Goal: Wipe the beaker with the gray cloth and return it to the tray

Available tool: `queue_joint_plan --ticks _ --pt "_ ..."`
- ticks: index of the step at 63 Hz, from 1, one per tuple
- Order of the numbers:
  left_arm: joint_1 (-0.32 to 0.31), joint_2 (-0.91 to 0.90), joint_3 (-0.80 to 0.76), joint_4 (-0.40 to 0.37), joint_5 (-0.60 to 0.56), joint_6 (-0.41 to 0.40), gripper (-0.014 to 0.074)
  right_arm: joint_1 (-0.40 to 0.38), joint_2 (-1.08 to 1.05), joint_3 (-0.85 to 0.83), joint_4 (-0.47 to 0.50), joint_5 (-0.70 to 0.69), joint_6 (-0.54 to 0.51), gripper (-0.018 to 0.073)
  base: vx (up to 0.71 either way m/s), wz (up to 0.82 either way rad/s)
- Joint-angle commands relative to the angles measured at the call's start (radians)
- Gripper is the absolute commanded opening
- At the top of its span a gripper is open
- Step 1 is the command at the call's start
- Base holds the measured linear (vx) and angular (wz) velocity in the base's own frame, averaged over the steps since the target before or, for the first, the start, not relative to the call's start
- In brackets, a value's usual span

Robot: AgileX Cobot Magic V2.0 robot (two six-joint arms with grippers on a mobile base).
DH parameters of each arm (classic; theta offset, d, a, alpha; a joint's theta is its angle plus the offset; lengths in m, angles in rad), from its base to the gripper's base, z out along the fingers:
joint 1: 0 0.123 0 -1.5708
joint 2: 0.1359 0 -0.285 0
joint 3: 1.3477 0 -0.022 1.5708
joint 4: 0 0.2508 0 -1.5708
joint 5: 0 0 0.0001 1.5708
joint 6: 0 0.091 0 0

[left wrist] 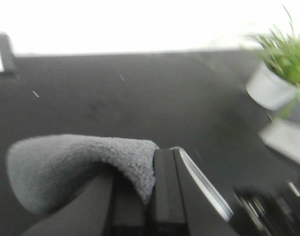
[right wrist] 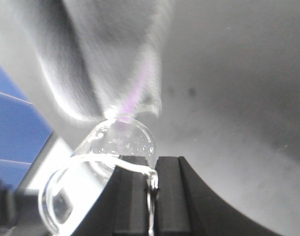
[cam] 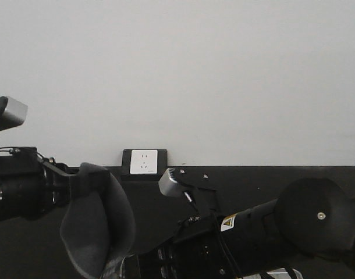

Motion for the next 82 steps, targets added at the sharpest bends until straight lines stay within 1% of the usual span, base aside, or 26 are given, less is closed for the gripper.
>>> queue_joint_plan --ticks 1,2,3,4,13,18,24,30,34,37,43,47,51,56,59,62,63,66,67,68,69,72,75,77,79,82 --pt "-0.008 -0.025 -0.034 -0.041 0.112 -0.006 0.0 -0.02 -0.031 -0.033 0.023 -0.146 0.037 -0.0011 0.0 0.0" --pt "-0.008 -0.025 -0.034 -0.041 0.15 -0.006 0.0 -0.023 -0.031 -0.033 0.021 -0.161 0.041 -0.0011 0.0 0.0" --pt "-0.008 -0.025 -0.034 -0.04 0.162 -0.006 0.0 -0.027 -0.031 -0.033 0.022 -0.18 0.045 -0.0011 0.0 0.0" --pt "-0.008 -0.025 -0.034 -0.037 0.209 -0.006 0.0 -0.029 -0.031 -0.033 0.019 -0.2 0.05 -0.0011 0.0 0.0" --pt "-0.008 -0.025 -0.034 -0.036 0.393 -0.006 0.0 -0.066 -0.031 -0.036 0.021 -0.272 0.076 -0.0011 0.0 0.0" --pt "-0.008 -0.025 -0.034 -0.036 0.461 -0.006 0.0 -0.078 -0.031 -0.036 0.022 -0.273 0.081 -0.0011 0.0 0.0" --pt "-0.008 -0.025 -0.034 -0.036 0.464 -0.006 0.0 -0.082 -0.031 -0.036 0.022 -0.254 0.081 -0.0011 0.0 0.0" --pt "-0.008 -0.023 -0.034 -0.036 0.363 -0.006 0.0 -0.082 -0.031 -0.036 0.036 -0.191 0.078 -0.0011 0.0 0.0" --pt "-0.008 -0.022 -0.034 -0.036 0.227 -0.006 0.0 -0.082 -0.031 -0.036 0.052 -0.133 0.063 -0.0011 0.0 0.0" --pt "-0.008 -0.019 -0.034 -0.038 0.095 -0.006 0.0 -0.082 -0.031 -0.036 0.058 -0.088 0.055 -0.0011 0.0 0.0" --pt "-0.008 -0.005 -0.034 -0.05 -0.119 -0.007 0.0 -0.082 -0.031 -0.036 0.048 -0.027 0.03 -0.0011 0.0 0.0" --pt "-0.008 0.004 -0.034 -0.045 -0.201 -0.006 0.0 -0.082 -0.031 -0.036 0.026 0.003 0.013 -0.0011 0.0 0.0" --pt "-0.007 0.004 -0.034 -0.021 -0.228 -0.003 0.0 -0.093 -0.031 -0.036 -0.006 0.022 0.019 -0.0011 0.0 0.0" --pt "-0.004 -0.002 -0.034 0.068 -0.217 -0.004 0.0 -0.145 -0.031 -0.036 -0.052 0.058 0.055 -0.0011 0.0 0.0" --pt "-0.004 -0.01 -0.034 0.148 -0.188 -0.007 0.0 -0.188 -0.031 -0.036 -0.089 0.091 0.083 -0.0011 0.0 0.0" --pt "0.001 -0.015 -0.03 0.215 -0.177 -0.038 0.0 -0.238 -0.036 -0.029 -0.126 0.119 0.119 -0.0011 0.0 0.0" --pt "0.005 -0.019 -0.026 0.244 -0.174 -0.068 0.0 -0.258 -0.04 -0.022 -0.143 0.125 0.127 -0.0011 0.0 0.0" --pt "0.025 -0.025 -0.004 0.297 -0.179 -0.149 0.0 -0.296 -0.053 -0.001 -0.182 0.127 0.129 -0.0011 0.0 0.0" --pt "0.037 -0.027 0.009 0.327 -0.182 -0.197 0.0 -0.314 -0.063 0.015 -0.204 0.125 0.129 -0.0011 0.0 0.0" --pt "0.051 -0.033 0.023 0.358 -0.183 -0.228 0.0 -0.325 -0.069 0.027 -0.221 0.125 0.129 -0.0011 0.0 0.0" --pt "0.068 -0.034 0.034 0.391 -0.186 -0.289 0.0 -0.349 -0.083 0.053 -0.256 0.125 0.129 -0.0011 0.0 0.0" --pt "0.108 -0.037 0.078 0.477 -0.186 -0.38 0.0 -0.388 -0.104 0.1 -0.317 0.126 0.129 -0.0011 0.0 0.0" --pt "0.14 -0.037 0.118 0.558 -0.173 -0.438 0.0 -0.426 -0.118 0.141 -0.37 0.13 0.129 -0.0011 0.0 0.0" --pt "0.157 -0.033 0.147 0.607 -0.168 -0.461 0.0 -0.446 -0.122 0.161 -0.397 0.138 0.129 -0.0011 0.0 0.0" --pt "0.167 -0.031 0.169 0.646 -0.166 -0.475 0.0 -0.469 -0.121 0.171 -0.43 0.148 0.129 -0.0011 0.0 0.0" --pt "0.176 -0.023 0.202 0.675 -0.166 -0.49 0.0 -0.498 -0.113 0.177 -0.492 0.161 0.129 -0.0011 0.0 0.0"
